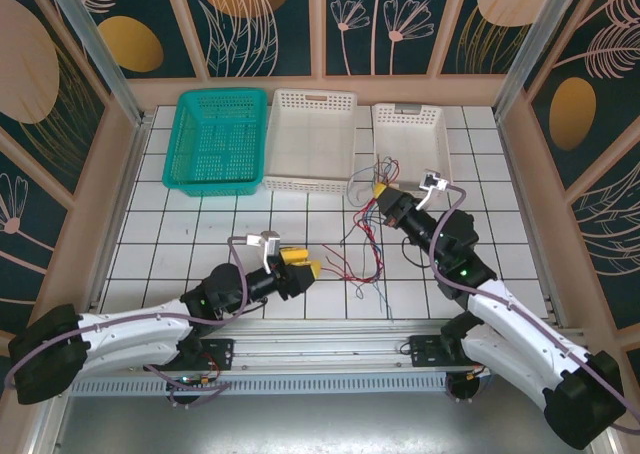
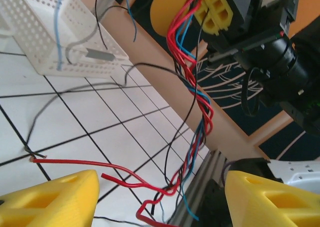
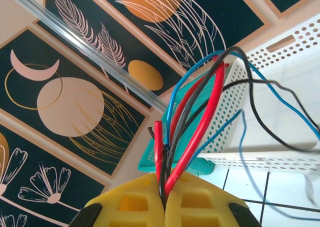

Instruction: Untangle the cables

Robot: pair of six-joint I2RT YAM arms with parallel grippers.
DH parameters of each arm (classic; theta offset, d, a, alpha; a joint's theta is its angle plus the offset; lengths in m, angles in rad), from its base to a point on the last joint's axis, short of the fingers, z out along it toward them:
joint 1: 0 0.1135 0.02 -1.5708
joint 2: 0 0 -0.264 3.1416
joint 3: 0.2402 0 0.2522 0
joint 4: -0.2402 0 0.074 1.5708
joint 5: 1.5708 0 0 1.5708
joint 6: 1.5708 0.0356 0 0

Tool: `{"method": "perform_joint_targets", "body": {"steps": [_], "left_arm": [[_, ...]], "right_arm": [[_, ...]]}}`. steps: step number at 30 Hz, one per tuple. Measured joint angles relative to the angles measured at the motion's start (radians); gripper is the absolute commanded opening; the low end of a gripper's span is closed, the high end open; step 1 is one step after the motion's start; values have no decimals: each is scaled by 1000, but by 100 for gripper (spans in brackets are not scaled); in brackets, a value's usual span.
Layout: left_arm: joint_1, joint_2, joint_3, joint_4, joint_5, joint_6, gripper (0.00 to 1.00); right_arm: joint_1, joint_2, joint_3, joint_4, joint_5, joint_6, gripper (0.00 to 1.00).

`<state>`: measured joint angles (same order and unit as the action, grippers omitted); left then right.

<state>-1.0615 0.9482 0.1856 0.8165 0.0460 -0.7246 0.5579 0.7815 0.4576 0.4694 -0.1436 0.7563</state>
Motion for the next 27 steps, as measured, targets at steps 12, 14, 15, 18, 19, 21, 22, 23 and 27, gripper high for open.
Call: {"method": "perform_joint_targets", "body": {"steps": [12,14,15,18,19,21,22,23,27], "left_arm": [[0,50,5,3,85,-8,67],[0,61,6,3,89,-8,67],[0,65,6,2,89,-8,67],[0,71,16,2,89,-7,66],[0,73,20,2,89,-7,66],[0,75,31,2,88,-7,65],[0,76,34,2,88,-7,64],[0,80,37,2,88,-6,63],[0,101,40,4,90,-6,58]], "right_arm": [[0,9,27,-3,-9,-18,0],[0,10,27,-3,-12,-18,0],[0,11,27,-3,-13,-18,0],[0,13,27,-3,-16,-18,0],[0,13,27,-3,-16,-18,0],[0,13,27,-3,-17,-18,0],[0,13,27,-3,-18,-18,0],[0,13,27,-3,-20,-17,0],[0,13,27,-2,-23,-15,0]]}}
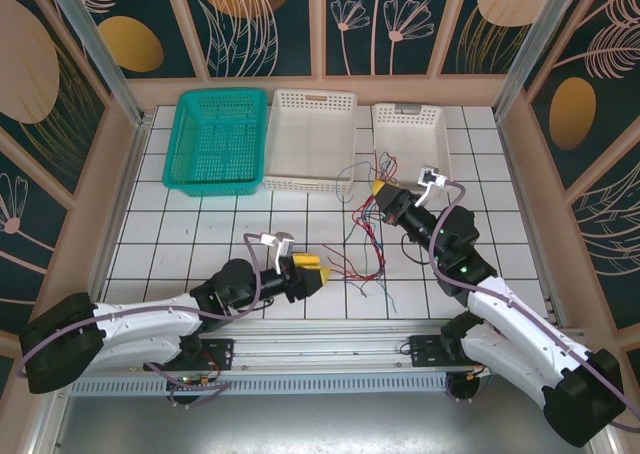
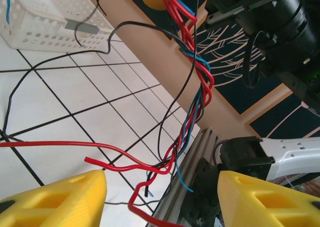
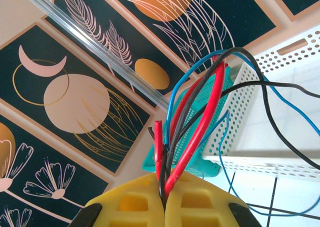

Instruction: Untangle the cables

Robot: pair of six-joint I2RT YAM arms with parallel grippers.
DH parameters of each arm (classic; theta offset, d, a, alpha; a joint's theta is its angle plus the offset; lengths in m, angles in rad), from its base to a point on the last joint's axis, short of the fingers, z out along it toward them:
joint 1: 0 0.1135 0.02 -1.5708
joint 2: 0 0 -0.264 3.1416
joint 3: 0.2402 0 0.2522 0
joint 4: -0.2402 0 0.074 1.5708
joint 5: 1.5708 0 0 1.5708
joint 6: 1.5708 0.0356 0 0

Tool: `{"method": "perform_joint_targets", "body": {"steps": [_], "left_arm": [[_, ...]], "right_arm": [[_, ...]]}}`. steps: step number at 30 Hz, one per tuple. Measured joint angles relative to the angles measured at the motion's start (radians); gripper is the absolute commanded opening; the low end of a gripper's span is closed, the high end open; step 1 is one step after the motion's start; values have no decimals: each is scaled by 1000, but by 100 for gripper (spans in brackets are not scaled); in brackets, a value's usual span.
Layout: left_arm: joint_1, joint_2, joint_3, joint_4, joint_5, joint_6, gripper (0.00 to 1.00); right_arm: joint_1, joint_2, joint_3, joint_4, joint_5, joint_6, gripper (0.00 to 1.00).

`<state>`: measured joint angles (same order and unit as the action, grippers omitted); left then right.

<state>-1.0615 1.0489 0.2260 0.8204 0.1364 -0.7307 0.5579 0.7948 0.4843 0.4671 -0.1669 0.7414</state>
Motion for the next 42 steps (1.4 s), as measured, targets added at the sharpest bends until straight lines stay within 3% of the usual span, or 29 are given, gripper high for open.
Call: {"method": "perform_joint_targets", "body": {"steps": [5,8,11,16,24,35,42], "left_arm": [[0,23,3,0,18,0,55],[0,24,4,-1,21,0,47],[0,24,5,-2,21,1,34],[0,24,12,-10,17,6,0],[0,-98,42,-166,-87,37,0],[0,-458,110,-588,-402,84,0],[0,-531,144,-786,-598,75,0]], "right_arm": [[0,0,0,0,0,0,0],[0,0,0,0,0,0,0],[0,0,0,0,0,0,0],[0,0,0,0,1,0,0],[-19,-31,-23,-40,56,-2,0],[-183,-77,-101,-187,126,19,0],[-221,-59,-116,-250,123,50,0]]}}
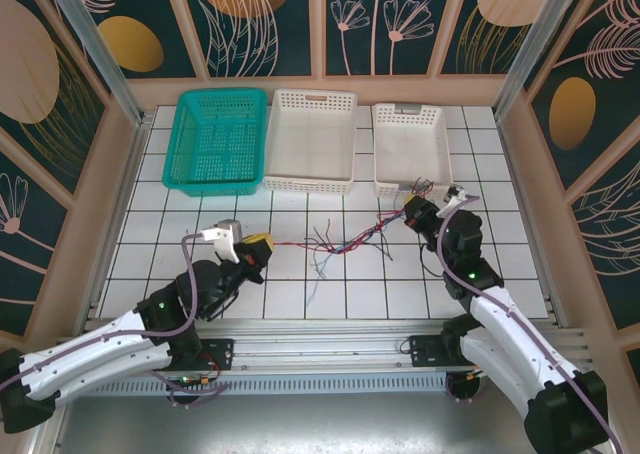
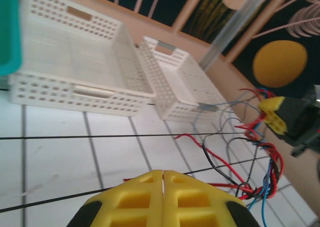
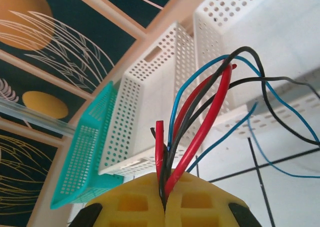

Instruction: Untangle the cables

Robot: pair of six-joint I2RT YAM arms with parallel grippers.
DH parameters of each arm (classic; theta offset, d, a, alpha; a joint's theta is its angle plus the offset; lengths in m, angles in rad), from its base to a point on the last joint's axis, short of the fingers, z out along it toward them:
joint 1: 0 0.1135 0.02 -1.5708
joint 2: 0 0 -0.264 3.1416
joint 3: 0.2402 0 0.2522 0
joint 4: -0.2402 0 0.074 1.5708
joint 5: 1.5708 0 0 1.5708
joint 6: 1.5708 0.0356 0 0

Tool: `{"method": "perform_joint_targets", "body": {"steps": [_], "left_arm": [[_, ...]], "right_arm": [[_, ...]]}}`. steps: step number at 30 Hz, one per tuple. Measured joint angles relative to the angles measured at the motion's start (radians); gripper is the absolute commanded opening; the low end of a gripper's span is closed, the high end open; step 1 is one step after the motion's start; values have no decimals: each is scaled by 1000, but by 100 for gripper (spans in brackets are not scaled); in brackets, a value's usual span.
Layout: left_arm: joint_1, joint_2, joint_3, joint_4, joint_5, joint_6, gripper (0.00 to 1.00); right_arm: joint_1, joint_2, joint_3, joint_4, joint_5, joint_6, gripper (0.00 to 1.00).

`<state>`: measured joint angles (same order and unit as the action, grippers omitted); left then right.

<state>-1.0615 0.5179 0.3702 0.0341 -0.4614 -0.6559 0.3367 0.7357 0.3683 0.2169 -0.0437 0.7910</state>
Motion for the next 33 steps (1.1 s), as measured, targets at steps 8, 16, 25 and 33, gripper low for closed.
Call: {"method": "perform_joint_targets", "body": {"steps": [8,16,25,33], "left_arm": [[0,126,21,-58,-91,-38,0],[0,212,74,-65,-139,-56,0],[0,271,119,-72,-174,-68,0],[1,283,167,-109,-177,-71,0]], "right_arm": [[-16,130,0,-42,-45,7,4],[-18,151,0,-62,-125,-14,44],[-21,145,-3,-96,-216,-80,64],[41,115,-51,-126,-222,-91,64]]}}
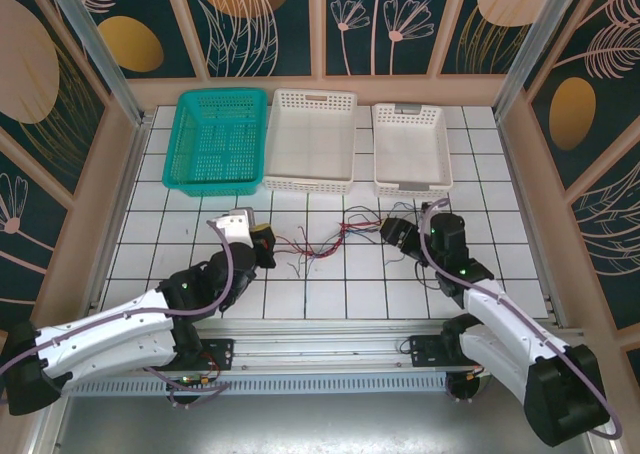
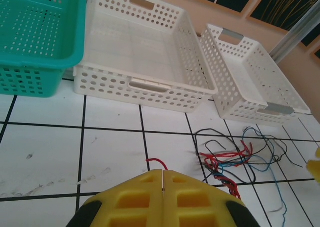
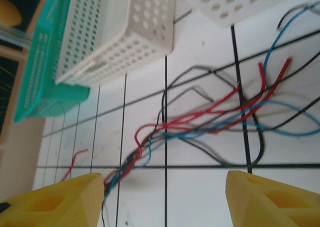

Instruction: Untangle the cables

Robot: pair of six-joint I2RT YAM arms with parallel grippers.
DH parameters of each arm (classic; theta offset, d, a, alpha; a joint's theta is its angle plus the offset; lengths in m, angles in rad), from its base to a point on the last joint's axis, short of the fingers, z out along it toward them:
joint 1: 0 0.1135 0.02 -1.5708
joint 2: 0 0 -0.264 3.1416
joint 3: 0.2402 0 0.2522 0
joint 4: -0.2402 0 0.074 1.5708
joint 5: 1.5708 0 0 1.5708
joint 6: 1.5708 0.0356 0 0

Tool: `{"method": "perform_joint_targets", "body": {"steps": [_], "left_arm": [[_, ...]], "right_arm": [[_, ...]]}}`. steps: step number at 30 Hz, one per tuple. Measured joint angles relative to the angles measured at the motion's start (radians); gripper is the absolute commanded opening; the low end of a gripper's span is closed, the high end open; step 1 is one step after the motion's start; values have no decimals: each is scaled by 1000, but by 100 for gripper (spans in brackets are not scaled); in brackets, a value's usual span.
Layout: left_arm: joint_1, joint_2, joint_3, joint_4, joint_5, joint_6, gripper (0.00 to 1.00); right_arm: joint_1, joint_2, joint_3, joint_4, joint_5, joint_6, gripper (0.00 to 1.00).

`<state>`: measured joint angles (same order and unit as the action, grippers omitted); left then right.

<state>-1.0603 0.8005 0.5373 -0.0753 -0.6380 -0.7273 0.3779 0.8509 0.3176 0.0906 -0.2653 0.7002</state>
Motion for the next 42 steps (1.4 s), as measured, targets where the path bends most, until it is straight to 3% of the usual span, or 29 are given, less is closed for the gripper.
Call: {"method": "perform_joint_targets", "body": {"steps": [6,11,17,20,26,32,36,42], "left_arm": [[0,3,50,-14,9,0,0],[0,32,71,-15,23,-1,0],[0,51,71,-14,35,-9,0],[0,50,72,-14,38,-11,0],[0,41,72,-14,54,-11,0],[0,20,72,-15,54,-12,0],[0,14,71,-16,55,-15,0],[0,14,71,-41,54,-19,0]], "right_arm": [[48,34,0,-4,32,-2,62],[189,78,2,117,-17,30,68],[283,203,26,275,-83,120,68],[306,284,26,342,-96,167,61],[310,426,36,411,-103,229,37],[316,440,85,399,-68,225,18],[322,436,110,375,-29,211,0],[330,436,135,305,27,192,0]]}}
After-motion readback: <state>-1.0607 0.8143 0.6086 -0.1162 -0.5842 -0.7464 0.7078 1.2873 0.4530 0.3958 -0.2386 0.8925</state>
